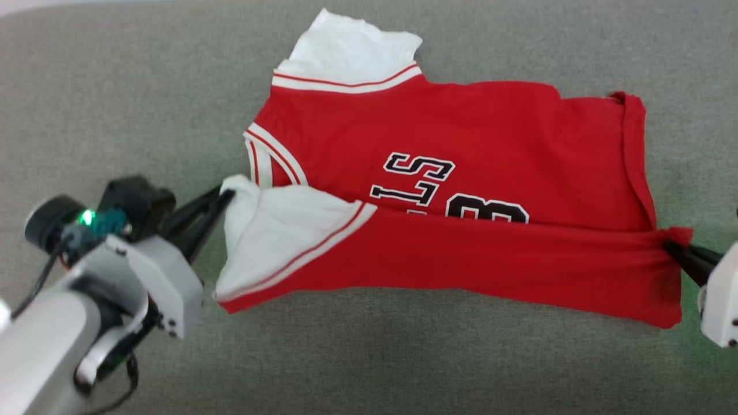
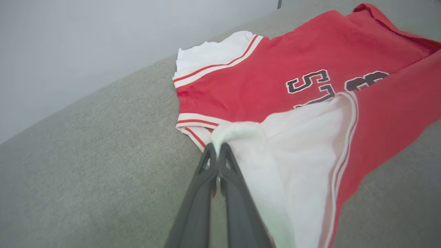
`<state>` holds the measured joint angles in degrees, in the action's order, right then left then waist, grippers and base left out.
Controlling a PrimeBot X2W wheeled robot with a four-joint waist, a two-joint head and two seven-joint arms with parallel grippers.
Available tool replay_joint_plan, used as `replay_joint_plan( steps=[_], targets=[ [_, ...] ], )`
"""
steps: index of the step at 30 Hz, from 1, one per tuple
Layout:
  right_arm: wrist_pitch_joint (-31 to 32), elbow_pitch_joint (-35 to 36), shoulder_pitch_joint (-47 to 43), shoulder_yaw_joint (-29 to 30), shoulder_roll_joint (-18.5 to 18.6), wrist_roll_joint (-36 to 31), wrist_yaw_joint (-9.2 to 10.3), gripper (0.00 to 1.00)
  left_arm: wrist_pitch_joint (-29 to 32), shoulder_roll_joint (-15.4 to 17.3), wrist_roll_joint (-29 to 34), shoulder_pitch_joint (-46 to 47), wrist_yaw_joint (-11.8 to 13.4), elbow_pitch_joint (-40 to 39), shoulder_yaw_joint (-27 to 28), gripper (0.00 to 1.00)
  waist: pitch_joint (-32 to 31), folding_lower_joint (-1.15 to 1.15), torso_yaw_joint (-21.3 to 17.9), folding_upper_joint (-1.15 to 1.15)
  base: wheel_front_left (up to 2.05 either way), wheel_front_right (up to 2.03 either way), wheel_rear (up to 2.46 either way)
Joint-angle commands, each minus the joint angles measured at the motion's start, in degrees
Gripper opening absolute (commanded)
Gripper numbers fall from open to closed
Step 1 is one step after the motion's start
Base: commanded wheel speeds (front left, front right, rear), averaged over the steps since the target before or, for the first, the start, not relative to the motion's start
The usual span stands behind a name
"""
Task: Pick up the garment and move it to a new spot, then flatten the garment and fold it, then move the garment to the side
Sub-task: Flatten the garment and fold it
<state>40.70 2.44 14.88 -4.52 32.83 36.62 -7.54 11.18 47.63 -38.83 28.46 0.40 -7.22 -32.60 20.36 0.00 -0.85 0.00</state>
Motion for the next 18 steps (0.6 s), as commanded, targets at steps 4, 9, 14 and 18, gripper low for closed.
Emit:
replay_joint_plan(
  steps=[4,9,14,18],
  targets=[
    [0.10,-3.41,4.84,-2.98,-0.13,-0.78,0.11,0.00,1.25,-2.69,-0.20,5.82,-3.77,6.70,-1.66,0.00,3.29,0.00,-0.15,0.00,0.00,0.00,0.00],
    [0.72,-7.10,7.63,-5.80,-0.43,-0.29,0.11,0.00,2.95,-5.29,-1.10,9.80,-6.28,13.63,-4.28,0.05,4.73,0.00,0.02,0.00,0.00,0.00,0.00],
    [0.72,-9.48,9.66,-7.69,-1.02,-0.21,0.11,0.00,8.29,-7.45,-4.56,13.11,-7.42,19.26,-7.01,0.09,5.49,0.00,0.11,0.00,0.00,0.00,0.00],
    [1.17,-10.73,10.95,-8.97,-1.24,0.12,0.11,0.00,15.53,-8.83,-8.43,15.82,-7.60,23.55,-9.09,0.05,5.94,0.00,0.13,0.00,0.00,0.00,0.00]
  ],
)
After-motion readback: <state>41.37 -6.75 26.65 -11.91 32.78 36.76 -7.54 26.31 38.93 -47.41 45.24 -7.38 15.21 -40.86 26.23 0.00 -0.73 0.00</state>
